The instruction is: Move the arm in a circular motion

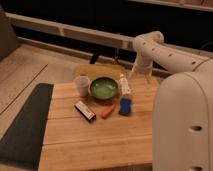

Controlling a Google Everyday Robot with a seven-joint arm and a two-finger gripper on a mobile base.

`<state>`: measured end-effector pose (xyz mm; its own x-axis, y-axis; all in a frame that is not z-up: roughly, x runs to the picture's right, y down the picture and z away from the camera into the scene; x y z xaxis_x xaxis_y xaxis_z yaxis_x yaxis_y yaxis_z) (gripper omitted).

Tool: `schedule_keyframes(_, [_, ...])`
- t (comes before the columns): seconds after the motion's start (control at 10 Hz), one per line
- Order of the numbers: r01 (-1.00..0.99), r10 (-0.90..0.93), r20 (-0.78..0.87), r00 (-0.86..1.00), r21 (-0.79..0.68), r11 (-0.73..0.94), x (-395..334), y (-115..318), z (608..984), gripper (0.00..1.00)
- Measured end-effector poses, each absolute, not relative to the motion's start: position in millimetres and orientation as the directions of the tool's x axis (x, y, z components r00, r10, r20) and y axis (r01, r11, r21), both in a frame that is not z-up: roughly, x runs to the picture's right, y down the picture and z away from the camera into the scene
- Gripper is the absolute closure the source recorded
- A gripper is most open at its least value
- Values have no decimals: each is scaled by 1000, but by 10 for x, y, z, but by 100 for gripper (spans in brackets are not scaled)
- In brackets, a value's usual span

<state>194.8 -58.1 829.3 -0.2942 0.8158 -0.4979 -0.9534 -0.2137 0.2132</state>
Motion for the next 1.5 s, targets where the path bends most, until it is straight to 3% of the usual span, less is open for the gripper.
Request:
schedule_keyframes(0.4, [-994,835,-542,-96,101,-48,885,-867,8555,35])
schedule_keyframes(0.8, [-994,819,-563,109,-46,100,-422,-913,8488,35])
schedule_keyframes(1.1, [-960,777,-563,281,-177,219,-1252,-557,8207,35])
schedule_keyframes(1.5, [-907,744,-520,419,-278,316,-1784,128,7597,35])
